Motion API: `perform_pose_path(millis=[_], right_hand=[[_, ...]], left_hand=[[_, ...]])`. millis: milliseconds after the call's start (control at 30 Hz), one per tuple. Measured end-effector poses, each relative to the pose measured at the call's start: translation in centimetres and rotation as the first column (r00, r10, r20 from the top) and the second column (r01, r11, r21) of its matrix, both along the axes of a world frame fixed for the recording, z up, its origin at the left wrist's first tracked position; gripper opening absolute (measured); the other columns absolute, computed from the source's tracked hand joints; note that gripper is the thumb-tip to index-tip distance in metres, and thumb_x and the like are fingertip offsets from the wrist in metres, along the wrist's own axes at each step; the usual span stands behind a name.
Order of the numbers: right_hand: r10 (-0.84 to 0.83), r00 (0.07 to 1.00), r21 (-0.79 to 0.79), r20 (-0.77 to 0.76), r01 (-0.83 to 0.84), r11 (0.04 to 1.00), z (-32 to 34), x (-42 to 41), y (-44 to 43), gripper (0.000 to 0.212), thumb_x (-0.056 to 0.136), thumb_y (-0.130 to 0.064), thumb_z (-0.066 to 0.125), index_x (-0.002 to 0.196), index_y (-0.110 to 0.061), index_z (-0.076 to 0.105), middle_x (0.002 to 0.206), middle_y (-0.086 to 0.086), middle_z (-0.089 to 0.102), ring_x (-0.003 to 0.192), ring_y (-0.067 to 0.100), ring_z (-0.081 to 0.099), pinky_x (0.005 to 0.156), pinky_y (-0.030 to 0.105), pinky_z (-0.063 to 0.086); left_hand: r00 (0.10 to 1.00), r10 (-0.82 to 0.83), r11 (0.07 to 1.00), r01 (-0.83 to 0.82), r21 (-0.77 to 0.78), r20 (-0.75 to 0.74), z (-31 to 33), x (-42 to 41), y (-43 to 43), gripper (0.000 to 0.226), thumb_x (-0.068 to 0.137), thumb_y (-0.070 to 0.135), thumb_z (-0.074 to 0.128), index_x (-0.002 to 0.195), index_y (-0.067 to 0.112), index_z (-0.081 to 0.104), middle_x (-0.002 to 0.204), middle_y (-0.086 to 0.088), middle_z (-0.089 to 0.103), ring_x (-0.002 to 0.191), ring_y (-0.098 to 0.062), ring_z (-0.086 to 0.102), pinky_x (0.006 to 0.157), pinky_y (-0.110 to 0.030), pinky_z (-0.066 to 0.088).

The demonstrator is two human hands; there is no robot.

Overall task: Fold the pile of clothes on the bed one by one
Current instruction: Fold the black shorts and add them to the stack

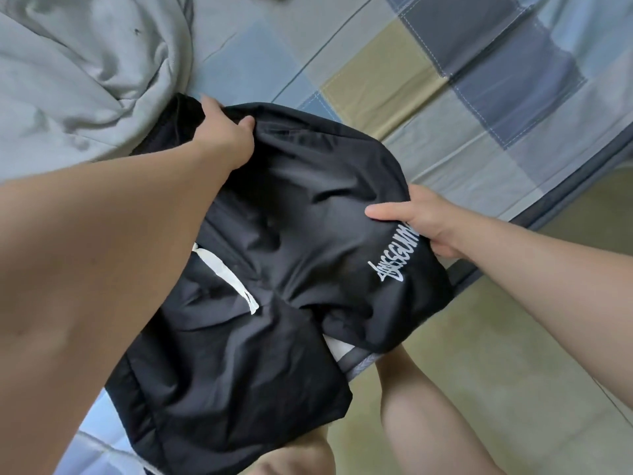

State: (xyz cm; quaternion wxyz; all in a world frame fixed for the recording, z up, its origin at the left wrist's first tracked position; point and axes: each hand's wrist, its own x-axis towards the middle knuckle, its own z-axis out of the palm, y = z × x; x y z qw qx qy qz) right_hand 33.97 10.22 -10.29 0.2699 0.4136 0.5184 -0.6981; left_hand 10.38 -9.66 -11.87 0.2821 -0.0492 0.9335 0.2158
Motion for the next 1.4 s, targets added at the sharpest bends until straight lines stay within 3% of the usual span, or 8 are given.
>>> perform_pose_path(millis=[267, 600, 733, 867, 1033, 1133, 1267, 1400], right_hand=[[0.11, 0.985, 0.253, 0.134, -0.142, 0.957, -0.4, 3.6, 2.9, 0.025, 0.075, -0.022, 0.086, 0.097, -0.014, 0.077, 0.088, 0.005, 0.079, 0.078, 0.021, 0.076, 0.066, 0.031, 0.06], [-0.419, 0.903, 0.449, 0.101, 0.334, 0.829, -1.4, 5.7, 4.1, 0.051, 0.079, 0.003, 0.076, 0.124, -0.014, 0.059, 0.119, 0.008, 0.069, 0.093, 0.023, 0.07, 0.072, 0.035, 0.059], [-0.328, 0.942, 0.53, 0.077, 0.24, 0.814, -1.3, 6.7, 4.3, 0.042, 0.084, -0.019, 0.075, 0.12, -0.027, 0.054, 0.126, -0.002, 0.064, 0.108, 0.019, 0.065, 0.088, 0.037, 0.055], [-0.215, 0.971, 0.511, 0.104, 0.133, 0.849, -0.7, 5.4, 3.9, 0.074, 0.066, -0.062, 0.079, 0.126, -0.035, 0.046, 0.128, -0.005, 0.054, 0.11, 0.016, 0.06, 0.093, 0.039, 0.052], [-0.245, 0.959, 0.468, 0.144, 0.152, 0.871, -0.9, 5.0, 4.3, 0.012, 0.084, -0.009, 0.078, 0.093, -0.014, 0.071, 0.096, 0.006, 0.076, 0.072, 0.014, 0.073, 0.06, 0.027, 0.057], [-0.246, 0.968, 0.554, 0.052, 0.177, 0.813, 0.4, 5.2, 4.0, 0.015, 0.087, -0.014, 0.076, 0.086, -0.026, 0.067, 0.092, -0.008, 0.073, 0.084, 0.013, 0.07, 0.072, 0.029, 0.057], [-0.065, 0.996, 0.616, -0.062, 0.089, 0.783, 4.4, 5.8, 0.9, 0.016, 0.088, -0.018, 0.073, 0.084, -0.029, 0.062, 0.071, -0.032, 0.067, 0.067, -0.014, 0.062, 0.052, 0.004, 0.043], [0.129, 0.981, 0.666, -0.143, -0.001, 0.746, 10.0, 6.3, -4.5, 0.013, 0.087, -0.021, 0.069, 0.091, -0.028, 0.059, 0.083, -0.024, 0.068, 0.075, -0.002, 0.064, 0.063, 0.014, 0.048]], left_hand=[[1.0, 0.005, 0.999, -0.005, 0.046, 0.011, 0.5, 0.8, 0.0, 0.057, 0.102, 0.042, 0.049, 0.147, 0.015, 0.028, 0.138, -0.015, 0.052, 0.124, -0.035, 0.051, 0.1, -0.036, 0.037], [0.998, 0.024, 1.0, -0.025, 0.018, 0.05, 0.7, 0.7, 0.4, 0.06, 0.102, 0.044, 0.05, 0.149, 0.016, 0.027, 0.14, -0.017, 0.05, 0.126, -0.036, 0.049, 0.1, -0.039, 0.037], [0.998, 0.03, 0.999, -0.031, 0.019, 0.049, 0.4, 0.5, 0.4, 0.059, 0.101, 0.045, 0.051, 0.148, 0.016, 0.028, 0.139, -0.016, 0.051, 0.125, -0.036, 0.05, 0.099, -0.039, 0.037], [0.998, 0.043, 0.999, -0.043, 0.011, 0.04, -0.1, 0.3, 0.4, 0.059, 0.1, 0.046, 0.051, 0.146, 0.016, 0.029, 0.137, -0.015, 0.052, 0.124, -0.035, 0.05, 0.1, -0.039, 0.038], [0.995, 0.1, 0.995, -0.1, 0.007, 0.005, -0.4, -0.2, 0.4, 0.057, 0.098, 0.056, 0.046, 0.138, 0.016, 0.043, 0.134, -0.011, 0.055, 0.121, -0.032, 0.051, 0.096, -0.035, 0.036], [0.973, 0.222, 0.974, -0.219, 0.05, -0.058, -0.3, -0.1, 0.0, 0.05, 0.097, 0.061, 0.042, 0.119, 0.018, 0.057, 0.122, -0.003, 0.06, 0.109, -0.025, 0.054, 0.092, -0.034, 0.036], [0.884, 0.467, 0.858, -0.442, 0.261, -0.04, 1.2, 0.9, -1.3, 0.044, 0.089, 0.062, 0.052, 0.069, 0.023, 0.045, 0.073, 0.009, 0.049, 0.066, -0.011, 0.044, 0.068, -0.029, 0.037], [0.807, 0.582, 0.722, -0.569, 0.393, 0.098, 5.4, 2.1, -4.7, 0.034, 0.073, 0.042, 0.073, 0.071, 0.026, 0.043, 0.076, 0.003, 0.052, 0.069, -0.02, 0.049, 0.069, -0.031, 0.047]])
